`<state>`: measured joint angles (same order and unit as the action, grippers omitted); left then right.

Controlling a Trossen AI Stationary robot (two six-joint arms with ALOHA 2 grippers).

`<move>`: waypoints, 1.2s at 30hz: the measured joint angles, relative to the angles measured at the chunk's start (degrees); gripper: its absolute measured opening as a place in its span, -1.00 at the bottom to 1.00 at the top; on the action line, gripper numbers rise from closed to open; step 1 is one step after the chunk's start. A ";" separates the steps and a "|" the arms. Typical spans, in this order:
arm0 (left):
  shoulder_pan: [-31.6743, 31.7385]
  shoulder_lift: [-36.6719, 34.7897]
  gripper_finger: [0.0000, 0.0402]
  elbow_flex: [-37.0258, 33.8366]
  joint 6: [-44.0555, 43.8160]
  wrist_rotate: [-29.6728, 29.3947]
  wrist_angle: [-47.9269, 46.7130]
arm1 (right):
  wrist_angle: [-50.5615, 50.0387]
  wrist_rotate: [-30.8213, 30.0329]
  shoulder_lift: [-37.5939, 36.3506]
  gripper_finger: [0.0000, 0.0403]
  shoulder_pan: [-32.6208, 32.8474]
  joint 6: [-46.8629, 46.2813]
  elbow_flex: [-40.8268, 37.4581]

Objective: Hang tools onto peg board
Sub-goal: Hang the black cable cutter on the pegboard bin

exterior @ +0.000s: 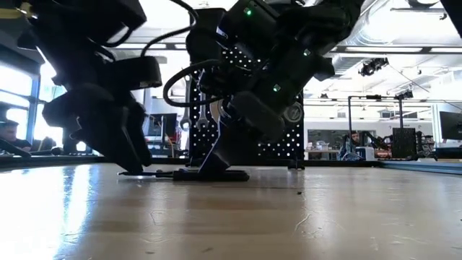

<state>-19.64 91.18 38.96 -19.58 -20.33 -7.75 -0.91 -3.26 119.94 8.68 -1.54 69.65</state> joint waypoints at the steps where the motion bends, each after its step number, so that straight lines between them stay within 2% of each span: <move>1: 0.51 0.00 0.35 0.00 0.51 1.31 0.22 | 0.04 0.15 0.01 -0.78 -0.06 -0.06 0.00; 7: 2.89 0.02 0.35 0.00 1.87 6.68 0.77 | -0.53 -0.12 0.07 -0.78 -0.04 -1.03 0.42; 11: 3.75 1.26 0.35 0.01 2.18 8.29 1.13 | -1.32 -0.10 0.20 -0.77 0.02 -1.07 1.52; 16: 3.96 3.05 0.35 0.17 2.09 7.89 1.75 | -5.10 -0.06 -0.69 -0.79 0.44 -0.44 3.36; 24: 4.52 3.67 0.34 0.13 2.19 6.98 3.03 | -7.69 0.35 -3.60 -1.00 1.80 1.49 5.63; 32: 5.53 3.76 0.18 0.11 2.61 6.70 3.67 | -12.22 0.51 -4.26 -0.95 1.97 3.98 7.19; 36: 5.55 3.79 0.16 0.11 3.24 6.48 3.77 | -12.98 -2.32 -4.28 -0.87 1.82 6.20 6.89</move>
<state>-14.09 94.96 39.07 -16.34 -13.85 -3.98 -13.89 -5.58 115.66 10.50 4.66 76.54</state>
